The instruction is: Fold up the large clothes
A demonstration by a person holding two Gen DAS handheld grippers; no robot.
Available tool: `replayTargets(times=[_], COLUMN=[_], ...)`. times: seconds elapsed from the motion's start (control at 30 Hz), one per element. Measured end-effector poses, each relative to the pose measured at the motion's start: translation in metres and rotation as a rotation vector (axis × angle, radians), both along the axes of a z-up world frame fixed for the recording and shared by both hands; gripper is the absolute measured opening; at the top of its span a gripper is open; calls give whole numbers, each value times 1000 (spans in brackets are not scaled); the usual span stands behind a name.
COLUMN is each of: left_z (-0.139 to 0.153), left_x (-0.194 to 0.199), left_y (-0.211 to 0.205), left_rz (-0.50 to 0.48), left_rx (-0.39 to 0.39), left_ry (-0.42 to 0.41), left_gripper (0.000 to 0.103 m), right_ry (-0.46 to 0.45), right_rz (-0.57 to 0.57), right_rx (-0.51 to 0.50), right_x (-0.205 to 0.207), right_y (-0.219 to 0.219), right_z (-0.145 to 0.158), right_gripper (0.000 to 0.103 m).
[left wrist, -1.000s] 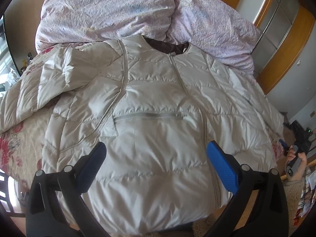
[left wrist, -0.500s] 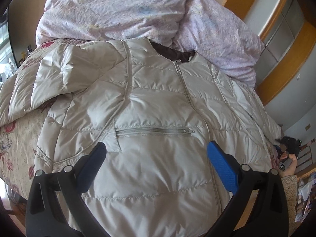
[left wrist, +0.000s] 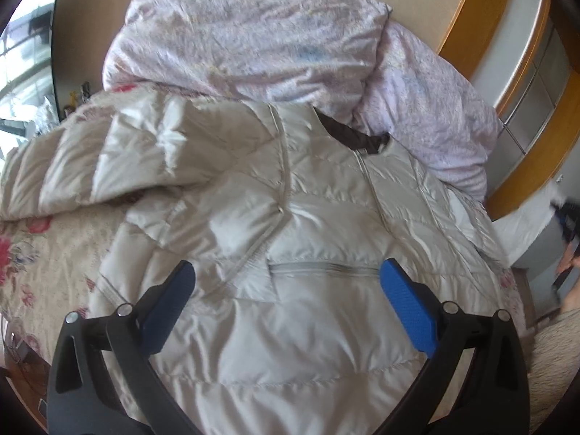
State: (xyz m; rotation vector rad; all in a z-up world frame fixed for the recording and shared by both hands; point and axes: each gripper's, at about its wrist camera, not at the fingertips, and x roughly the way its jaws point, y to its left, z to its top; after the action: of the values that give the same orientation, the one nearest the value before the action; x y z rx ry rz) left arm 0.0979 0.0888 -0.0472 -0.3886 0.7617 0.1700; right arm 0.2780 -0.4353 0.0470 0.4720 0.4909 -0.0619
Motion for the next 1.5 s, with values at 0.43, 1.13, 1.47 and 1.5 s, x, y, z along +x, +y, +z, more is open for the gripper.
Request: replayTargets(times=[0.43,1.13,1.47,1.5], left_z=[-2,-2,-6,-8], left_x=[-19,-38,-35,-32], left_y=[31,92,111,112], left_rz=[59,232,254,253], left_rx=[-50,-1,-4,-12], left_ry=[-19,-68,-23,-10], left_gripper=[101,101,101,101], right_ry=[18,248,455,462], right_rz=[626,880,686,676], right_rx=[6,-410,-440,-489], right_x=[18,-30,43,44], right_y=[234,359,379,388], right_z=[-6,-109,-155,-164], right_gripper=[10,60,61,62])
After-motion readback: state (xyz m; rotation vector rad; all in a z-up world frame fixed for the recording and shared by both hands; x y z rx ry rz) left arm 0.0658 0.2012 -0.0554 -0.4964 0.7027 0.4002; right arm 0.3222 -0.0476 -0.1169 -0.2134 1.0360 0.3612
